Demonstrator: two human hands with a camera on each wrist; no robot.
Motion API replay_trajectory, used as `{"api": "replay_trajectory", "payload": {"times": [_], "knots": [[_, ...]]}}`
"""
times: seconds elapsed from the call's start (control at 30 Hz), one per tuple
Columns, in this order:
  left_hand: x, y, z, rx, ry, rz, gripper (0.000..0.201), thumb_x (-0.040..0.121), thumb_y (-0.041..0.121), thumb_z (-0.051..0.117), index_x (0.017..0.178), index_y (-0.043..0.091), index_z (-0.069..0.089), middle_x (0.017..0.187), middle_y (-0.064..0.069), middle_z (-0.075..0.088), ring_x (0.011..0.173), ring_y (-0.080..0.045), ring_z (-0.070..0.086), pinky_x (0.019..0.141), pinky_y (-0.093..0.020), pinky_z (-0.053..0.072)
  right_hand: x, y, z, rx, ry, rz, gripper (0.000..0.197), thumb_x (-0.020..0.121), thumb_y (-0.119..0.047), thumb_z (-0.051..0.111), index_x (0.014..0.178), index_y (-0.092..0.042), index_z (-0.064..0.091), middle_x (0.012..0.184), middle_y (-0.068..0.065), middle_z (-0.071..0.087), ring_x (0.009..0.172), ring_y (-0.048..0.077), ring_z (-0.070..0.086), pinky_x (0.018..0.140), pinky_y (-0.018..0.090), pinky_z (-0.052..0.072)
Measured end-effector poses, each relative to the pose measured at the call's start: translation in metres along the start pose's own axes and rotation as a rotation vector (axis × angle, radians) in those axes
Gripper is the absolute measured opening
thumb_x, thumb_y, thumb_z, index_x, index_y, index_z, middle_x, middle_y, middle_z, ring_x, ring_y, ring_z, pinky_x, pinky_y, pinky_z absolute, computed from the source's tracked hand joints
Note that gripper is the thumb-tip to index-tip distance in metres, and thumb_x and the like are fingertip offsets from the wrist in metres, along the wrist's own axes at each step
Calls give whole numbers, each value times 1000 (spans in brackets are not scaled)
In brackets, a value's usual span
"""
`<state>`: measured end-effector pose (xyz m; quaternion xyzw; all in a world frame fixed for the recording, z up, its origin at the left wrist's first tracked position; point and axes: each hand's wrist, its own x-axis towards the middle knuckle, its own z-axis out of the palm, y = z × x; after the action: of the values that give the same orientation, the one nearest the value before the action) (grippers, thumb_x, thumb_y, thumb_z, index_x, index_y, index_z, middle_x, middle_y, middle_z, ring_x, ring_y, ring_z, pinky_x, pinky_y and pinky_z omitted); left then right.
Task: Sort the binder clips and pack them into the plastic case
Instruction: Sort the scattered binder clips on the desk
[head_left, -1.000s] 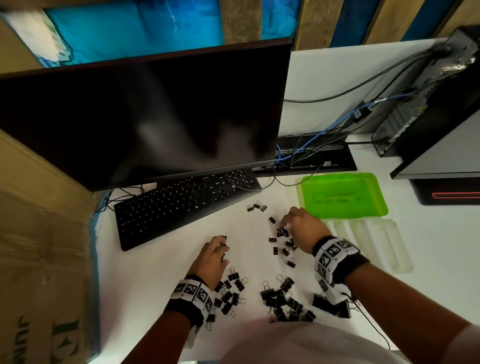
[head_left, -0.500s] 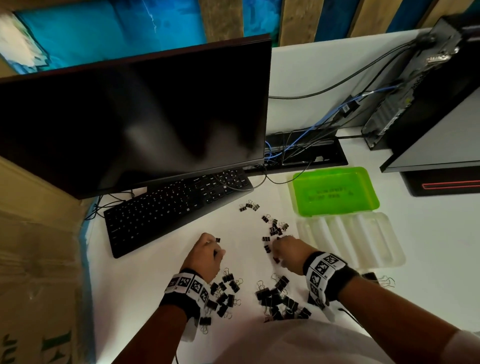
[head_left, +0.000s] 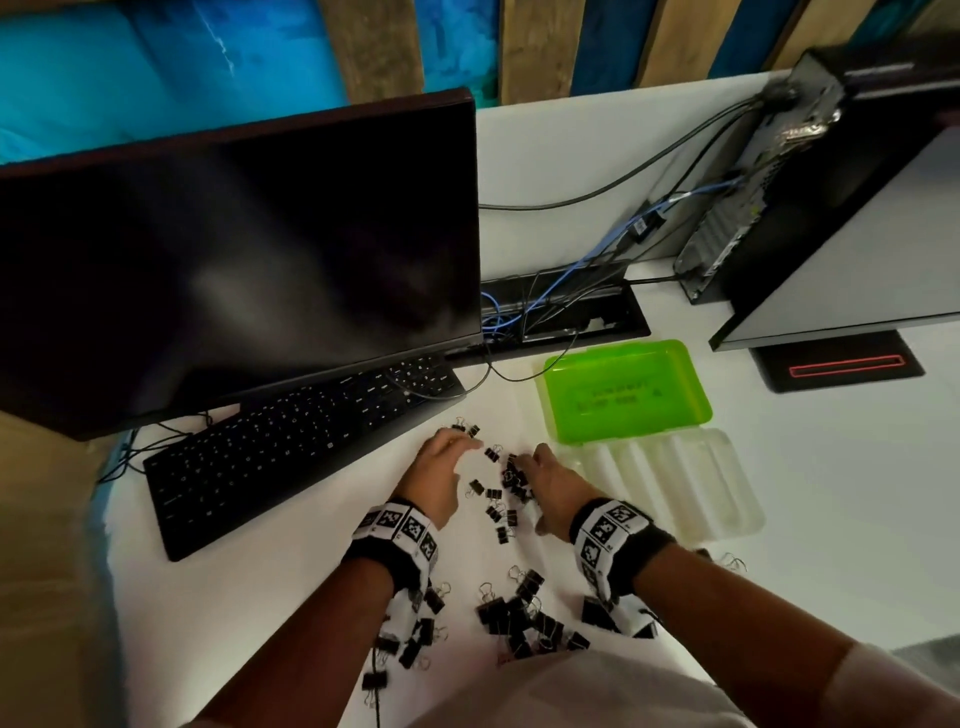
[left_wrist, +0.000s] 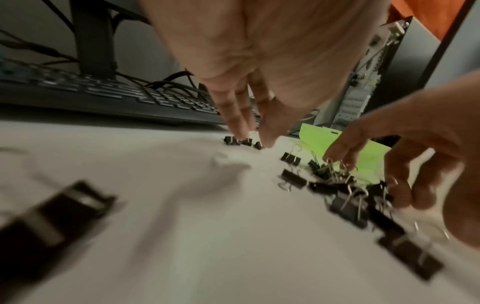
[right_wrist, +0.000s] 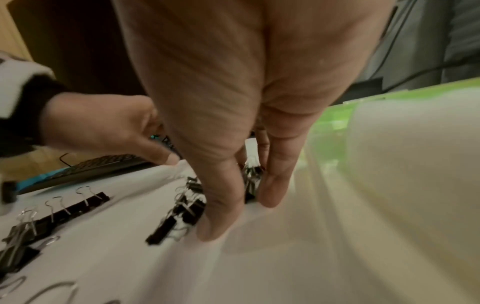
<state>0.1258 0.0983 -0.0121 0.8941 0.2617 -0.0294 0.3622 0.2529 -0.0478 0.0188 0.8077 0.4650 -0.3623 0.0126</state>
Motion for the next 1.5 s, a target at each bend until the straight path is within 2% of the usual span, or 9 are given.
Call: {"api": "replay_trajectory", "payload": {"times": [0.2, 0.33, 0.43, 0.6, 0.8, 0.9, 1.0, 1.13, 1.5], "knots": [[23, 5, 6, 170, -107, -99, 77, 79, -8, 56, 141, 28, 28, 153, 12, 10, 134, -17, 24, 112, -29, 29, 1, -9, 23, -23, 27, -70, 85, 76, -16, 73, 142, -12, 20, 140, 14, 25, 111, 37, 54, 91, 46, 48], [22, 5, 7, 178, -87, -41, 65, 80, -4, 57, 133, 29, 38, 137, 8, 38, 126, -16, 35, 106, -32, 37, 8, -9, 21, -3, 86, -93, 62, 83, -5, 57, 137, -8, 26, 138, 16, 28, 101, 38, 58, 82, 46, 51], [21, 3, 1, 228, 15, -2, 66, 78, 3, 65, 132, 32, 39, 136, 9, 36, 126, -15, 31, 104, -33, 39, 8, -7, 13, 11, 127, -86, 56, 83, -7, 57, 133, -10, 31, 132, 14, 32, 98, 38, 59, 78, 47, 53], [23, 3, 4, 305, -83, -50, 69, 81, 4, 59, 138, 32, 31, 152, 10, 11, 133, -17, 25, 104, -38, 38, 3, -12, 17, -132, 13, -65, 93, 70, -30, 79, 141, -19, 21, 147, 12, 17, 119, 39, 43, 85, 50, 52], [19, 7, 1, 265, -84, 69, 55, 75, -2, 54, 118, 30, 48, 128, 12, 42, 117, -16, 41, 93, -39, 45, 7, -17, 25, -107, 50, -86, 53, 92, -19, 50, 140, -20, 28, 142, 15, 24, 115, 38, 43, 80, 48, 51], [15, 5, -5, 171, 54, 128, 45, 78, 18, 65, 118, 34, 50, 126, 13, 45, 118, -13, 39, 96, -39, 43, 11, -15, 28, -80, 47, -98, 42, 93, -18, 42, 135, -15, 34, 131, 15, 31, 104, 38, 50, 81, 48, 50], [13, 1, -7, 141, -118, 69, 91, 57, 47, 81, 134, 45, 34, 149, 12, 20, 140, -15, 13, 111, -45, 30, 13, -11, 29, -53, 34, -91, 30, 90, -10, 43, 120, -11, 49, 119, 15, 39, 98, 38, 55, 81, 48, 51], [12, -3, 3, 345, -372, 27, 124, 46, 49, 86, 141, 50, 5, 155, 15, -14, 143, -16, -14, 114, -51, 7, 8, -10, 14, -9, 40, -93, 25, 86, -6, 49, 108, -10, 61, 112, 15, 50, 91, 37, 61, 83, 39, 49], [16, 21, 30, 233, -306, 110, 63, 79, 32, 70, 135, 33, 41, 133, 4, 40, 121, -16, 35, 95, -38, 45, -56, 42, -41, 128, 255, -22, 17, 84, -13, 60, 99, -16, 67, 105, 10, 55, 86, 33, 62, 81, 37, 50]]}}
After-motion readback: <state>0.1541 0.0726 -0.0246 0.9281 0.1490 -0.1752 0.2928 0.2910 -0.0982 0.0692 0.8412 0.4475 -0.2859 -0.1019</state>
